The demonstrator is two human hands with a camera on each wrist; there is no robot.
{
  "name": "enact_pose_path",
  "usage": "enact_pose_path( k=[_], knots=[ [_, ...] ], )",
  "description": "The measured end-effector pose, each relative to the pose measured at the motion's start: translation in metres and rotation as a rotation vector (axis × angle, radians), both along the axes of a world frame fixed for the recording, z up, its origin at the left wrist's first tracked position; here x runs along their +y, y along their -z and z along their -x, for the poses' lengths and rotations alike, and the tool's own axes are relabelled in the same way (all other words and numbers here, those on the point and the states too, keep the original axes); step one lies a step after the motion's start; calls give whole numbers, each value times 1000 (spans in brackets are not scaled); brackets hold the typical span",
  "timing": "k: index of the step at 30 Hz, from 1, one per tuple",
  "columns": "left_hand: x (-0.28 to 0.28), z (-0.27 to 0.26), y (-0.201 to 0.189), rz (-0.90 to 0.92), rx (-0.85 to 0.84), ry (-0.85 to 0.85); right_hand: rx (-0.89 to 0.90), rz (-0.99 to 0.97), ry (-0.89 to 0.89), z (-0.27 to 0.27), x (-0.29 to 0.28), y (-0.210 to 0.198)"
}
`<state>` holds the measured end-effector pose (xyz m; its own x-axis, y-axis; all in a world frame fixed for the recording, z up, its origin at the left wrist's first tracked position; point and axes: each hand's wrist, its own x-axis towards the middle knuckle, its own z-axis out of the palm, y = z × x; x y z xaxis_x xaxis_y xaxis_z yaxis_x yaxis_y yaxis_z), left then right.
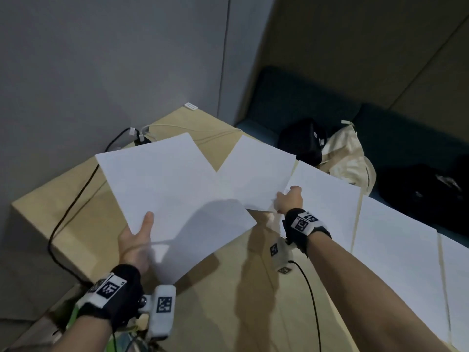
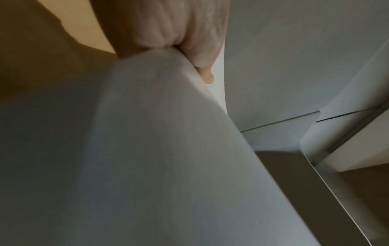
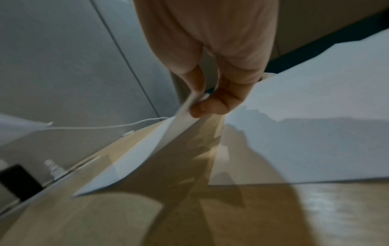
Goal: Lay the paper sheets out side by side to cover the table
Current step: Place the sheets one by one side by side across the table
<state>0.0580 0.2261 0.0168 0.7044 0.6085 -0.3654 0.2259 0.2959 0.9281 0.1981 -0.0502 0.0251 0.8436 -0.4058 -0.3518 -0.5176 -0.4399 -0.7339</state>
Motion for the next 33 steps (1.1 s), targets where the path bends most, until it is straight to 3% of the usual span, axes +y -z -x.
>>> enact_pose_path(
  k=[3,6,12,25,33],
  knots=[
    [-6,-5,-3,-27,-17,10,-6,255,-139,5,5,-1],
    [-7,-11,-2,-34,-6,15,1,500,-389,13,13,0],
    [-11,-18,-2,-36,4,16,151,753,-858,25,31,17],
    [-16,-15,-3,-13,11,18,146,603,-822,44,29,20],
    [-16,-8,-4,11,12,19,181,612,-833,37,32,13]
  ],
)
